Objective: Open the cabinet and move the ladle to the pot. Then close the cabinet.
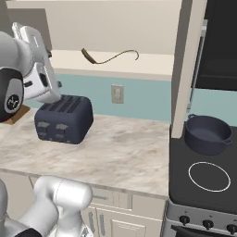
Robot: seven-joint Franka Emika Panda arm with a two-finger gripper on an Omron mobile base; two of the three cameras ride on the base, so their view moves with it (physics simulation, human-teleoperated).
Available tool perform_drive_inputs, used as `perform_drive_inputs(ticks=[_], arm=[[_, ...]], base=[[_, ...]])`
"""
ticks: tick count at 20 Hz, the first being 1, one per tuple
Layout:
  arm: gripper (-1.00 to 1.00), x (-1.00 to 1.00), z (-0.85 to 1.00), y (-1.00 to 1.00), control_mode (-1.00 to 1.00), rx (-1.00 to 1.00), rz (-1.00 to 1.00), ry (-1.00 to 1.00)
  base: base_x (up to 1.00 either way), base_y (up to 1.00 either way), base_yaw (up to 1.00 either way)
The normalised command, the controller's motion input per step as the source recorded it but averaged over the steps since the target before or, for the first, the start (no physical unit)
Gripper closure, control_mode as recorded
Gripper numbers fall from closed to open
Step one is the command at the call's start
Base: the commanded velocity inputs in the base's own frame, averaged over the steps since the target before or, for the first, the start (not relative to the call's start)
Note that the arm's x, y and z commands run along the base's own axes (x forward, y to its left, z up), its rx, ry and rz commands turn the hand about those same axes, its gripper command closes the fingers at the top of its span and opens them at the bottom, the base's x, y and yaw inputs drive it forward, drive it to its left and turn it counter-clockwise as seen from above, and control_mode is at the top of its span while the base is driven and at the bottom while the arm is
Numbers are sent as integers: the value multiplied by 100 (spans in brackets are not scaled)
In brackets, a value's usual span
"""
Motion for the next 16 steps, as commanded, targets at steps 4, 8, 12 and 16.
perform_drive_inputs(ticks=[4,8,12,16], arm=[[-100,41,0,-58,-100,0,-18,0],[-100,51,0,-41,-100,3,-10,0],[-100,49,0,-39,-100,4,-4,0],[-100,50,0,-22,-100,1,2,0]], base=[[0,0,0],[0,0,0],[0,0,0],[0,0,0]])
